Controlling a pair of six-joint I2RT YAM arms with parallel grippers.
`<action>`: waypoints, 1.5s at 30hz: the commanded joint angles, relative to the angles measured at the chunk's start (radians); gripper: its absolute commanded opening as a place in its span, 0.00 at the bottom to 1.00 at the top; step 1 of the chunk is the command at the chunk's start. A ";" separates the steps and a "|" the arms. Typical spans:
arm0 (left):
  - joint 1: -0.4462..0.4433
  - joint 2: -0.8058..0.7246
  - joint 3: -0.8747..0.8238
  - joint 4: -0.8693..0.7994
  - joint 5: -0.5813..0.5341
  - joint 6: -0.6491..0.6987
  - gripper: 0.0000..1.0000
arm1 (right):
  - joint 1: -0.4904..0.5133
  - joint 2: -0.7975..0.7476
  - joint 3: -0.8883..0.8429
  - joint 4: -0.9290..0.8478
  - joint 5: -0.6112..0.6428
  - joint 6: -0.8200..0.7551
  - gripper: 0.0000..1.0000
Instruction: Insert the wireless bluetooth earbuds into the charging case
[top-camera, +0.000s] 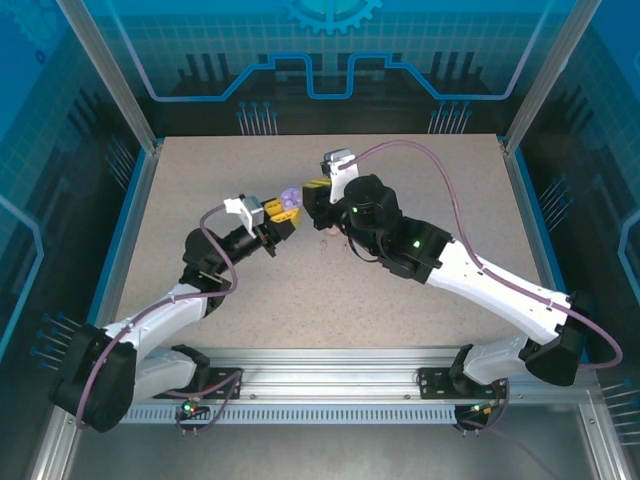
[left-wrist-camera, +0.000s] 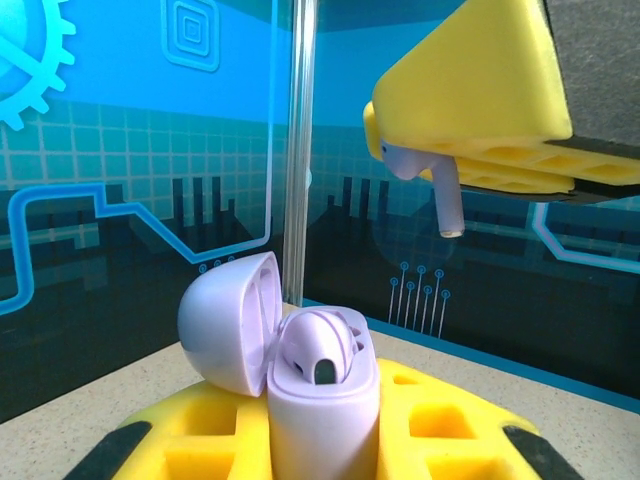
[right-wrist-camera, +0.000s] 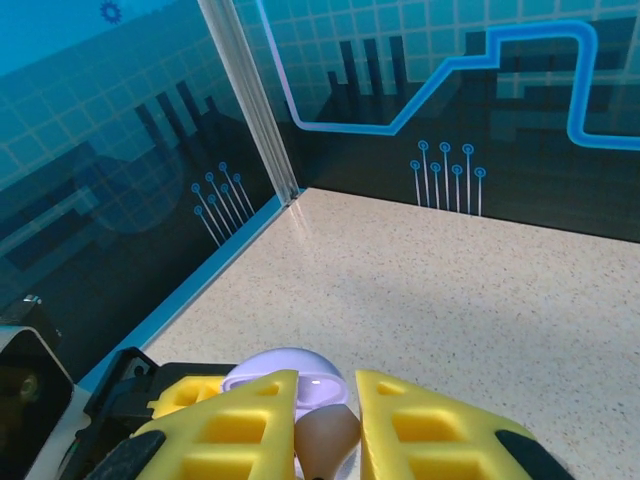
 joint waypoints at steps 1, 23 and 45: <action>-0.009 0.008 0.041 0.003 0.038 -0.020 0.00 | -0.003 0.015 -0.008 0.091 -0.032 -0.034 0.19; -0.018 -0.010 0.056 -0.006 0.046 -0.006 0.00 | -0.017 0.057 -0.051 0.124 -0.029 -0.020 0.17; -0.024 -0.034 0.056 -0.021 0.042 0.014 0.00 | -0.026 0.095 -0.063 0.102 -0.054 -0.007 0.14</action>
